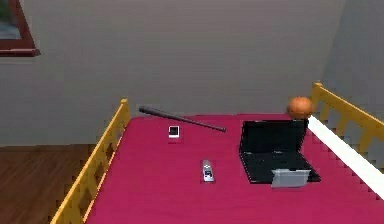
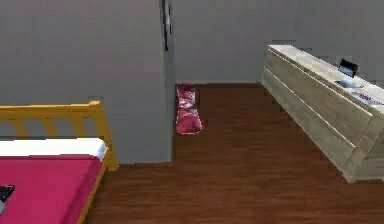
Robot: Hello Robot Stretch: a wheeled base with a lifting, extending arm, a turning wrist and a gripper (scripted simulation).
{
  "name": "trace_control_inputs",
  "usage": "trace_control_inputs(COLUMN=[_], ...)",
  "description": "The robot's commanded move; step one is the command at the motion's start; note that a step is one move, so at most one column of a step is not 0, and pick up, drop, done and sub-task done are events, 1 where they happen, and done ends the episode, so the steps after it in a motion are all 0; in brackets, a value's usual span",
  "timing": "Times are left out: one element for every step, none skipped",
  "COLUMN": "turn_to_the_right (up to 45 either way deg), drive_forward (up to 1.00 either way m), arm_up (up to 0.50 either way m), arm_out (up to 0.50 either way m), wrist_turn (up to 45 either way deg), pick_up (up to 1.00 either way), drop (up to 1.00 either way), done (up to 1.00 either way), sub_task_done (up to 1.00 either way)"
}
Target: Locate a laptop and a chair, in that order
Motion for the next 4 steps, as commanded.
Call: trace_control_inputs(turn_to_the_right=[27.0,0.0,45.0,45.0], drive_forward=[0.0,0.0,0.0,0.0], arm_up=[0.0,0.0,0.0,0.0], arm_out=[0.0,0.0,0.0,0.0], wrist_turn=[0.0,0.0,0.0,0.0], pick_up=[0.0,0.0,0.0,0.0], drop=[0.0,0.0,0.0,0.0], done=[0.0,0.0,0.0,0.0], sub_task_done=[0.0,1.0,0.0,0.0])
